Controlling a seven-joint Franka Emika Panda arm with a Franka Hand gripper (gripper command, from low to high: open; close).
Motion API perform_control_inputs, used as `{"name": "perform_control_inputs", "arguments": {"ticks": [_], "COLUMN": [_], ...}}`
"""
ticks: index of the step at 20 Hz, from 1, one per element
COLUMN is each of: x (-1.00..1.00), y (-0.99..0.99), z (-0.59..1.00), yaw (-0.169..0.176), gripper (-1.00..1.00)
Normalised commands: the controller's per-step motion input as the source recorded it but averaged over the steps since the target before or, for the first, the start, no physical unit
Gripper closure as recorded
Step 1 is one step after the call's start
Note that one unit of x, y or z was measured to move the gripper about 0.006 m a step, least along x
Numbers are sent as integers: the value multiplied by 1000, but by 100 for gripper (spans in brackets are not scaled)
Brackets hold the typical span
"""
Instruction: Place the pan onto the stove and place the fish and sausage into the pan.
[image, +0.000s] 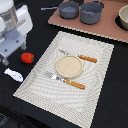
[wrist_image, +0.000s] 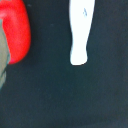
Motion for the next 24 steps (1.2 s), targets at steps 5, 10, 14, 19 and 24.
{"name": "perform_control_inputs", "arguments": {"ticks": [5,10,14,19,24], "x": [0,67,54,11,2], "y": [-426,-138,-26,-90,-129], "z": [-435,-239,-235,-307,-284], "yaw": [0,0,0,1,0], "gripper": [-100,-100,-100,-100,-100]}}
